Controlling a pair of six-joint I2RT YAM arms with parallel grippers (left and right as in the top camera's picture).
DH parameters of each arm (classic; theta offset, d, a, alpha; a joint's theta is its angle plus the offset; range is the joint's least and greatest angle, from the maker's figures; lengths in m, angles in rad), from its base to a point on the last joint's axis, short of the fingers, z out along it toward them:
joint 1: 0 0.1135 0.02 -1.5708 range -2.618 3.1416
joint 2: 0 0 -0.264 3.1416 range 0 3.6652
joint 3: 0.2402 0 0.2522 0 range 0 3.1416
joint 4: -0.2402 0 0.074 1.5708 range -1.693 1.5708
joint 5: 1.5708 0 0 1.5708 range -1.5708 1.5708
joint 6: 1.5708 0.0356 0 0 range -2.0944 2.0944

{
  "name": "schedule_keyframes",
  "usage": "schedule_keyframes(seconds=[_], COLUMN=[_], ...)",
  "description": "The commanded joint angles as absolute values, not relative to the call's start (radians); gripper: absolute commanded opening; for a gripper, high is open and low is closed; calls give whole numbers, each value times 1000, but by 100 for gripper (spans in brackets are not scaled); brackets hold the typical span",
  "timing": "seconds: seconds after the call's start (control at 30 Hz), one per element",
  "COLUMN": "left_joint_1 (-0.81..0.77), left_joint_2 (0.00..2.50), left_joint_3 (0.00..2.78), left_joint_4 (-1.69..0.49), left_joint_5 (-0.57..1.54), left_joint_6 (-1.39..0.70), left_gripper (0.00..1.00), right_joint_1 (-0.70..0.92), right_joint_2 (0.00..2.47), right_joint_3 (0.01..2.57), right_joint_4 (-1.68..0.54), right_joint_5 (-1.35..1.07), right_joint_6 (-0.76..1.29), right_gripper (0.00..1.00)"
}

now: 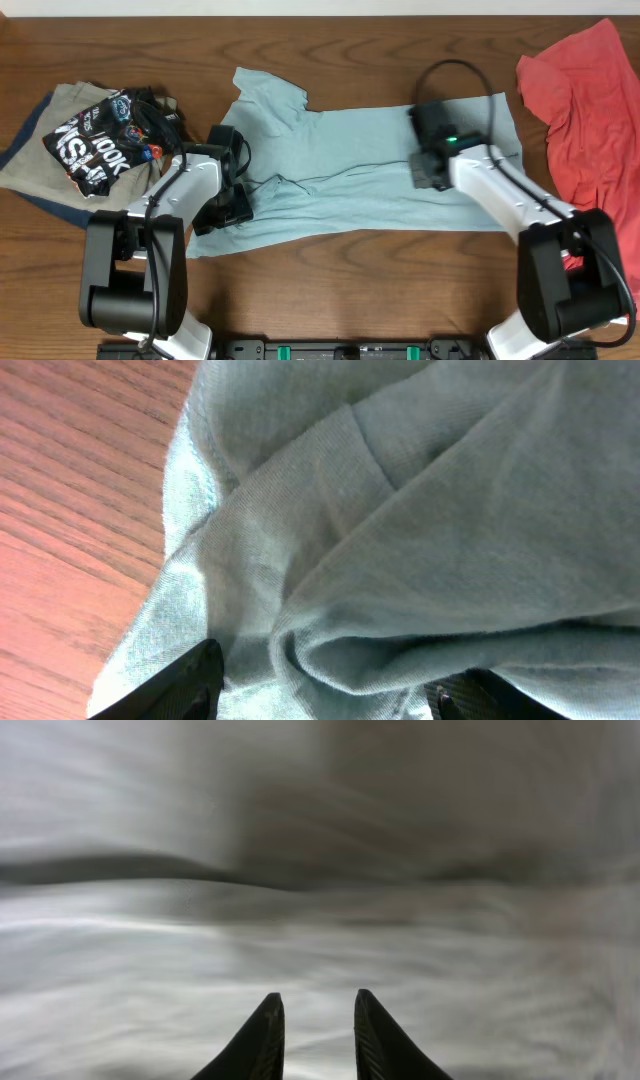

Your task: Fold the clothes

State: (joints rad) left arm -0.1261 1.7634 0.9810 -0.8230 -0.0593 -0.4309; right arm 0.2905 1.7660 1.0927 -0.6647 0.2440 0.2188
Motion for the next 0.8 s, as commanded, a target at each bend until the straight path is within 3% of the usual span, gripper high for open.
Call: schedule_keyframes(seconds=[0.0, 0.3, 0.77], left_joint_1=[-121, -121, -121], left_joint_2=[1790, 1790, 1747], left_joint_3=[948, 929, 884], left_joint_4=[-825, -847, -1031], left_joint_5=[-107, -59, -25], left_joint_6=[-448, -453, -515], left_gripper=[65, 65, 65], right_joint_1=[215, 120, 118], right_joint_2=[1761, 1761, 1750], right_joint_3=[1041, 866, 830], right_joint_4=[-669, -630, -875], right_joint_5=[201, 190, 114], right_joint_6=[292, 323, 415], right_gripper=[24, 24, 21])
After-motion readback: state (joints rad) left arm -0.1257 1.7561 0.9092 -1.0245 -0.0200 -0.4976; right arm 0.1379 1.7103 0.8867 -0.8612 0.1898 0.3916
